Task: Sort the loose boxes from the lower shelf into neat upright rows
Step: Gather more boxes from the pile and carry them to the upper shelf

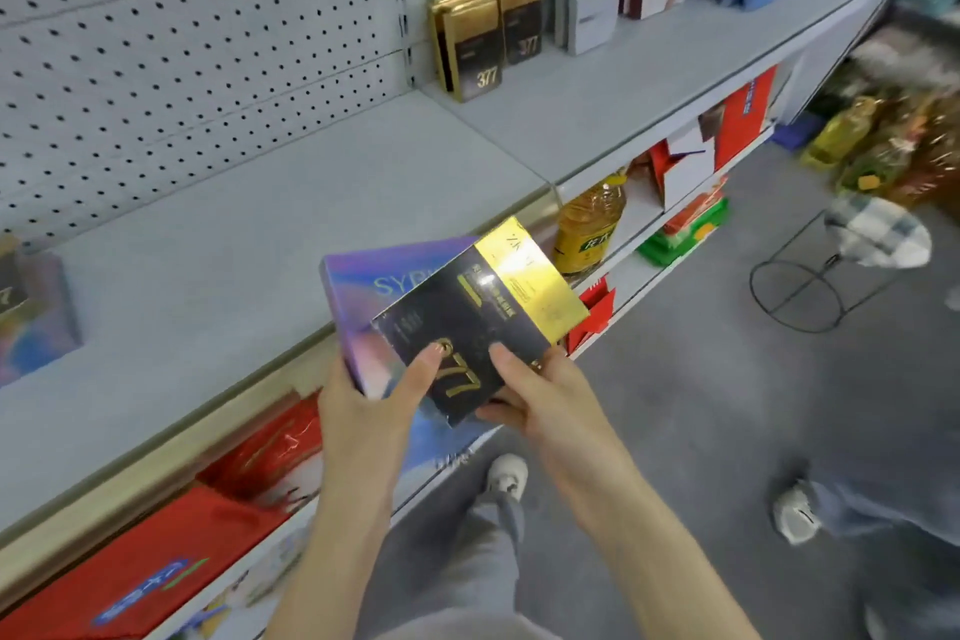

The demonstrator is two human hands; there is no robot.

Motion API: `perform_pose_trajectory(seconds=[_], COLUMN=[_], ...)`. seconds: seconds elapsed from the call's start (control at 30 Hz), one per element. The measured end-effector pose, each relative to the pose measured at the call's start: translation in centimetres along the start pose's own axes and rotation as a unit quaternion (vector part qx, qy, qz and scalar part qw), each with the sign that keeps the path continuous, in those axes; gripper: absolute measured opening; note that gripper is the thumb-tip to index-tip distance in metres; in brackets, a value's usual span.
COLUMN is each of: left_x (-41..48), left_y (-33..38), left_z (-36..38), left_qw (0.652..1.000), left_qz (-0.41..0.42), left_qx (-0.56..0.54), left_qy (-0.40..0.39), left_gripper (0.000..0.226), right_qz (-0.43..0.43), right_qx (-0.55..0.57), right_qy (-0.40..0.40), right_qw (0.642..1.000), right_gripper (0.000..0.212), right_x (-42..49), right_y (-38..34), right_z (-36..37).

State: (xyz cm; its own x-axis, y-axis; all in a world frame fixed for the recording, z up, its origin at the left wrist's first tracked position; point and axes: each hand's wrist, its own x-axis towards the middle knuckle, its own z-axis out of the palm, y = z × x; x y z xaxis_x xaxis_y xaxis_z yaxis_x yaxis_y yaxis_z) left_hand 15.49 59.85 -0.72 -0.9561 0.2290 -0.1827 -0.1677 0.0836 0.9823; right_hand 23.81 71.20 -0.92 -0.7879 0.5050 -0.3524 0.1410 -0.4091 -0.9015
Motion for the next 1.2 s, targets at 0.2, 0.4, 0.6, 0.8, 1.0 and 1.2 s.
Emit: perform_pose_trajectory(seconds=[0.2, 0.4, 0.6, 0.8, 1.0, 1.2], left_x=[8.0, 16.6, 22.6, 26.0, 27.7, 29.6], left_y=[0.1, 1.1, 2.7, 1.5, 1.0, 1.0], left_z=[12.1, 21.1, 26.5, 31.9, 37.9, 40.9], left_qw=[0.998, 0.995, 0.989, 0.963, 0.921, 0.904], left_qz=[-0.022, -0.051, -0.035, -0.044, -0.095, -0.083], left_qx=[-0.051, -0.068, -0.047, -0.049, -0.047, 0.026], left_qy=[0.015, 0.059, 0.138, 0.262, 0.376, 0.419], left_gripper=[0.039, 0.02, 0.025, 0.034, 0.044, 0.031], right_qz=[-0.091, -0.148, -0.146, -0.17, -0.156, -0.218], right_qx=[-0.12, -0.165, -0.27, -0.418, -0.485, -0.546], right_qy=[0.026, 0.113, 0.134, -0.007, -0.127, -0.226], right_qw=[0.988, 0.969, 0.942, 0.892, 0.851, 0.776], right_gripper=[0.043, 0.044, 0.062, 0.091, 0.061, 0.049], right_x=[11.3, 20.6, 29.9, 41.2, 49.7, 55.8], right_y=[-7.2, -15.2, -20.1, -23.7, -28.3, -32.8], right_z=[-7.4, -15.7, -22.0, -25.5, -27.9, -23.2])
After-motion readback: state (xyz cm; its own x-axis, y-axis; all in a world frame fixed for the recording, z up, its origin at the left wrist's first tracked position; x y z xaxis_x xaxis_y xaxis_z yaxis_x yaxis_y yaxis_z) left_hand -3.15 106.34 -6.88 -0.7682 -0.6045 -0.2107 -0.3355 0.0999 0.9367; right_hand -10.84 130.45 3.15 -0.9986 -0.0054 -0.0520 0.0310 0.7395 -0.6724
